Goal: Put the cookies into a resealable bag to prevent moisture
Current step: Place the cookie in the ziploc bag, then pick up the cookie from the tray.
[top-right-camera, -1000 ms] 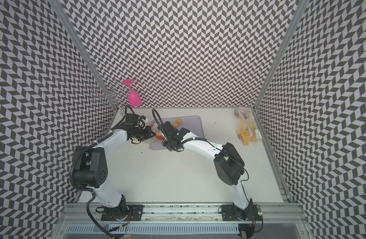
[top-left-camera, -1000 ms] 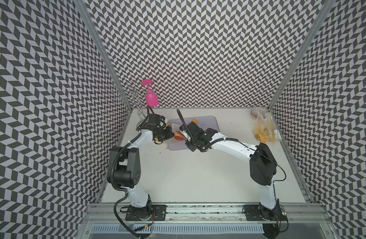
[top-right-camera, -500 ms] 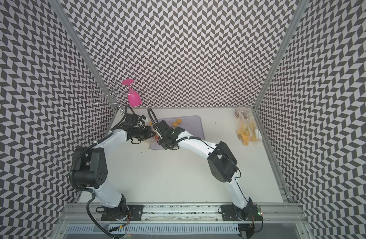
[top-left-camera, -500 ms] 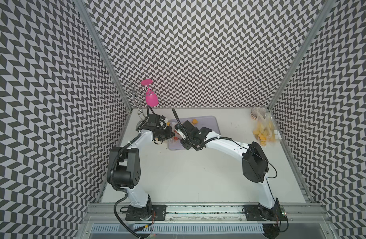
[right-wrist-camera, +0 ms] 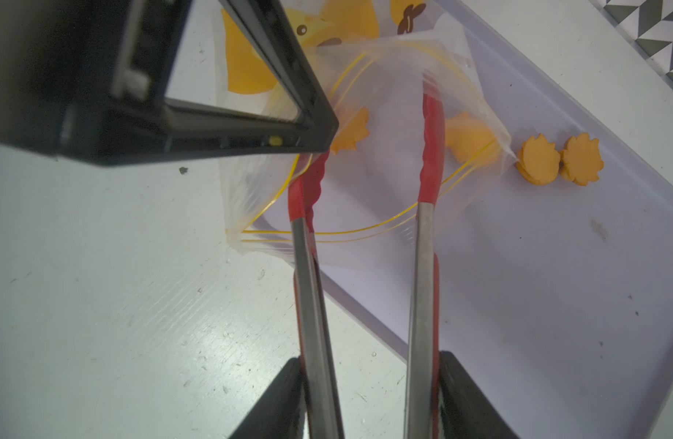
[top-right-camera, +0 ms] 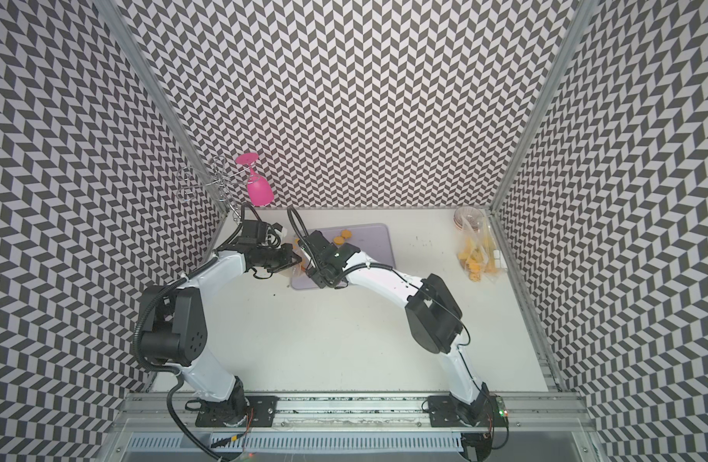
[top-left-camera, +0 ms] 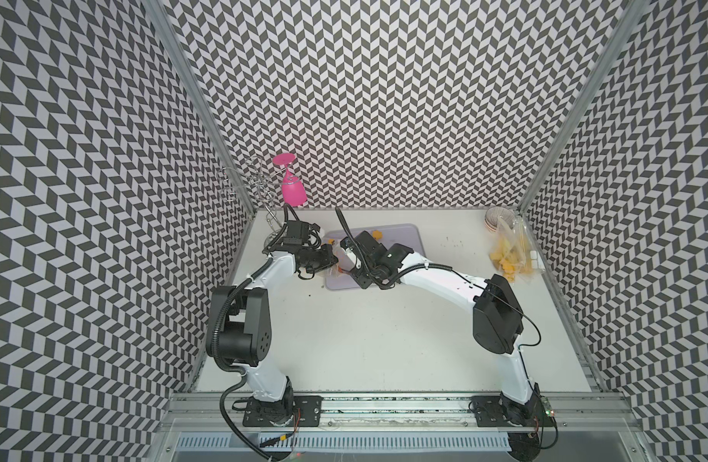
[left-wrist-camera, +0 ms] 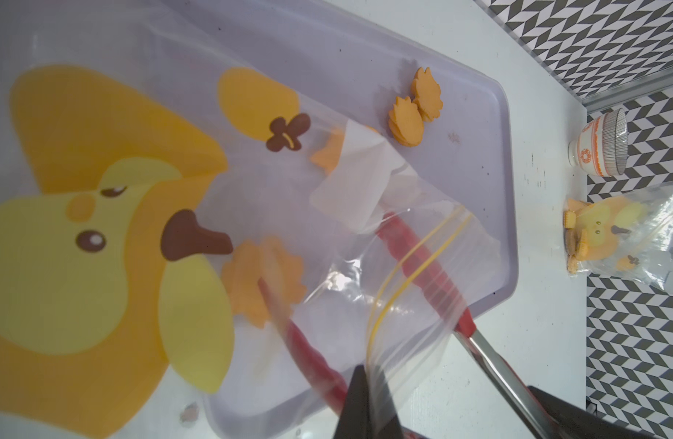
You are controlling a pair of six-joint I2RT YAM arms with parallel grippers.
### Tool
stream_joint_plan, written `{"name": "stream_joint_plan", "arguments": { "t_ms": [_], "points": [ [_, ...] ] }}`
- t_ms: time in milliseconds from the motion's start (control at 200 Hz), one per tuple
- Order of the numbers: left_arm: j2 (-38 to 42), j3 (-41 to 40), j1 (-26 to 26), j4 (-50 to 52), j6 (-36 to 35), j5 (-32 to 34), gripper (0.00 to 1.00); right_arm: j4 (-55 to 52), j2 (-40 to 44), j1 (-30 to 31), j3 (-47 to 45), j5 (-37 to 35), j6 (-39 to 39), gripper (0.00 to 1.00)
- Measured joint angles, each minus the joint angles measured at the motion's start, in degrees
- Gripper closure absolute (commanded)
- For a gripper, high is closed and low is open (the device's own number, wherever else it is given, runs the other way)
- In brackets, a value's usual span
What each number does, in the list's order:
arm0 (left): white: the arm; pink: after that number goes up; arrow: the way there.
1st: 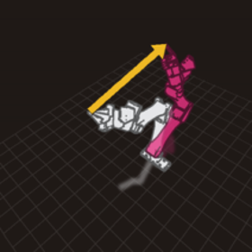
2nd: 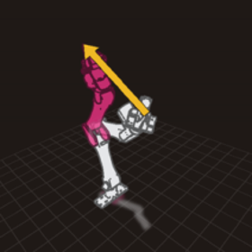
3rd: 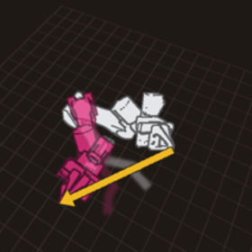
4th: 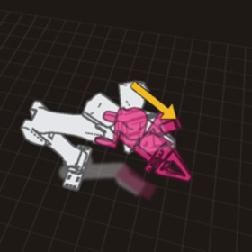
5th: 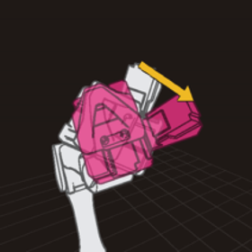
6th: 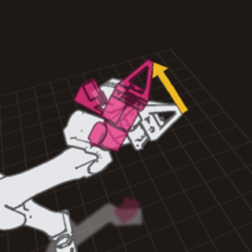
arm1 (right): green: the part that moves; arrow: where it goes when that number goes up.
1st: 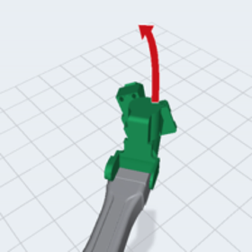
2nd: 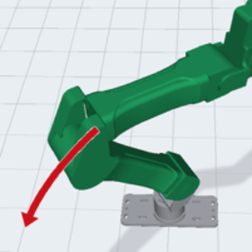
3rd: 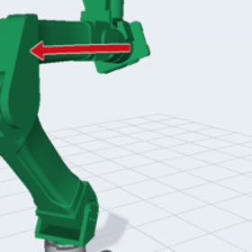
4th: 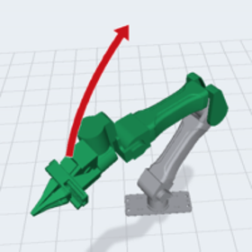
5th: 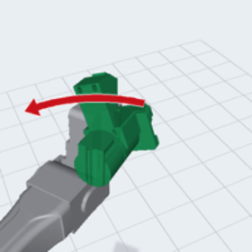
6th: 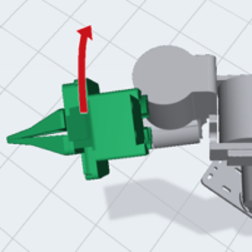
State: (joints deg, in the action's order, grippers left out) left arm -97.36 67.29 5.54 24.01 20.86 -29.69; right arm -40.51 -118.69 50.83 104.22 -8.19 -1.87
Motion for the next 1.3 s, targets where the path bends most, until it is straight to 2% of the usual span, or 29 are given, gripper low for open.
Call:
{"name": "stream_joint_plan", "arguments": {
  "t_ms": [130, 400, 581, 791, 1076, 1302],
  "points": [
    [0.3, 0.0, 0.0, 0.0, 0.0, 0.1, 1.00, 0.3, 5.7, 0.0, -6.1, 0.3, 0.5, 0.49],
    [0.4, 0.0, -0.9, 0.1, 0.0, 1.3, 1.00, 4.2, 23.1, 0.0, -20.2, -0.5, 5.0, 0.49],
    [1.9, -0.9, -1.6, 0.0, 0.5, 2.9, 1.00, 9.5, 29.0, -0.5, -28.3, -2.1, 8.5, 0.50],
    [6.2, -3.2, -4.7, -0.7, 2.5, 4.9, 1.00, 10.8, 26.2, -3.2, -30.6, -0.3, 11.1, 0.49],
    [6.8, -3.5, -6.0, -1.7, 3.6, 5.6, 1.00, 10.6, 12.8, -6.6, -23.3, 5.7, 11.5, 0.45],
    [6.8, -3.5, -6.1, -1.8, 3.9, 5.6, 1.00, 9.9, 5.9, -7.3, -17.5, 7.0, 12.2, 0.31]
  ]
}}
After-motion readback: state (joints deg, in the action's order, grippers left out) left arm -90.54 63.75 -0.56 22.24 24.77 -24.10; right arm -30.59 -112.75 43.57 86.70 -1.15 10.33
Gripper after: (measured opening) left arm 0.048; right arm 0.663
